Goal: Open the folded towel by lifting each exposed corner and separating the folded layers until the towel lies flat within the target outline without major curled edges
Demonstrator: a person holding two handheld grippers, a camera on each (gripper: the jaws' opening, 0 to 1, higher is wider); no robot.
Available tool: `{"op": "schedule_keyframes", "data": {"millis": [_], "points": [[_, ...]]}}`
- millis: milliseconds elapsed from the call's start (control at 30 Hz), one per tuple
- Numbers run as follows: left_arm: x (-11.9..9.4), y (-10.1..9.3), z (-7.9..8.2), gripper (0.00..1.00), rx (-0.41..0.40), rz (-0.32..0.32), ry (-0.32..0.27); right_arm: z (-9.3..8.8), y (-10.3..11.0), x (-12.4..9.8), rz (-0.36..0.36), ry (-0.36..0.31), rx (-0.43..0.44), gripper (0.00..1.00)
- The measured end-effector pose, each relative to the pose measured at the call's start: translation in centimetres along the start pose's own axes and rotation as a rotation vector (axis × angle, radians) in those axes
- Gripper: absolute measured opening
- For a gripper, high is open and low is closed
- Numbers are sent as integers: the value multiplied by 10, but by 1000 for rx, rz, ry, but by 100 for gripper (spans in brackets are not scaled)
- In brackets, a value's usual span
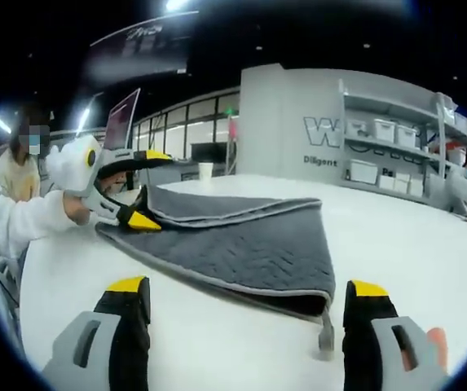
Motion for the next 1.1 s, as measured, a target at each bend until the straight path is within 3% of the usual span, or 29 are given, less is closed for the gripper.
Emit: {"op": "schedule_keyframes", "data": {"millis": [400, 667, 833, 1100], "points": [[-7, -4, 4, 31, 76, -18, -36, 1, -3, -1, -10, -4, -1, 98], [-8, 0, 1, 22, 35, -35, -42, -1, -2, -1, -16, 2, 1, 97], [-8, -3, 1, 15, 78, -49, -45, -2, -3, -1, -17, 3, 13, 96], [-8, 0, 0, 7, 66, -53, -46, -2, -4, -1, -22, 6, 12, 96]]}}
Point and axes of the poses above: the point that each gripper's makers call its tool centre point, and the gripper's own axes: x roughly forward along the fingers, y roughly to its left, z roughly out of its top, the point moved 8 cm from there along -x, roughly backward along the fingers, and after that the axes turned 9 degrees about x, right-handed, at the moved point
